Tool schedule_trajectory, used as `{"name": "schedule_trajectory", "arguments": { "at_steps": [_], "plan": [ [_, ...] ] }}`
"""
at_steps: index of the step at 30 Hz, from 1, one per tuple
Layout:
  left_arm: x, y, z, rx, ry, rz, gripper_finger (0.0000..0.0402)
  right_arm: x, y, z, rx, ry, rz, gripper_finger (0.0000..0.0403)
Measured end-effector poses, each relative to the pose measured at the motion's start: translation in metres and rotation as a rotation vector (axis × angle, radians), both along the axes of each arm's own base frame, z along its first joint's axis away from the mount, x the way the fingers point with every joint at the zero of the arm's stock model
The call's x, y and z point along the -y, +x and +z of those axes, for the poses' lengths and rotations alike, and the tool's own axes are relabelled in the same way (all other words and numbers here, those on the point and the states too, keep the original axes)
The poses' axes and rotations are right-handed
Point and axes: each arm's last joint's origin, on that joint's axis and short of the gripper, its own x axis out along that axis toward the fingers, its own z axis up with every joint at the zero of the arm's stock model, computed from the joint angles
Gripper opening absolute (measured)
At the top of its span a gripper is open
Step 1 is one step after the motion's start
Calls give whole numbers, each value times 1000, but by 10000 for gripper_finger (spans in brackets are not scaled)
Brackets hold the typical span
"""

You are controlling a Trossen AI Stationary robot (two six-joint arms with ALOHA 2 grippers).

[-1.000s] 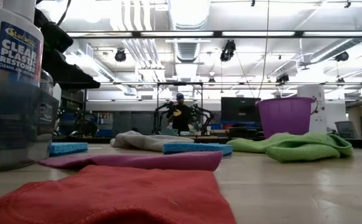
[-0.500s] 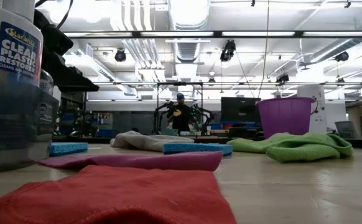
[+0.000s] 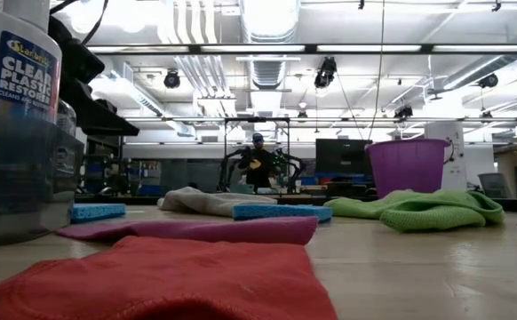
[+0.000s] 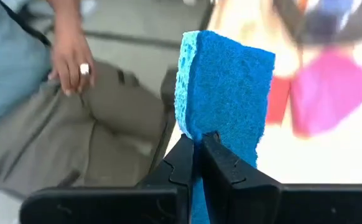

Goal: Pick & Place Kitchen Items
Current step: Put the blue sponge into the black bin

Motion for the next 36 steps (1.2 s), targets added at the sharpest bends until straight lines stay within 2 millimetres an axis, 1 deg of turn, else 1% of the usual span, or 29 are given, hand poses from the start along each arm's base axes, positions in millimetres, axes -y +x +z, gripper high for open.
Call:
{"name": "schedule_trajectory", "arguments": {
  "at_steps": [6,9,12,16,23,28,36],
  "plan": [
    [0,0,0,-4,-1,0,214,-20,-14,11,-250,-28,-117,18],
    [0,0,-1,-7,-1,0,214,-33,-17,15,-357,-31,-149,18],
    [0,0,-1,-7,-1,0,214,-44,-16,14,-460,-43,-162,18],
    [0,0,-1,-10,-2,0,214,-55,-9,4,-551,-75,-159,18],
    [0,-1,-2,-27,-5,1,214,-55,2,-20,-673,-126,-171,18],
    [0,-1,-3,-29,-6,1,214,-54,7,-28,-744,-114,-163,18],
    [0,-1,-3,-29,-6,1,214,-54,13,-48,-794,-168,-192,18]
  ]
}}
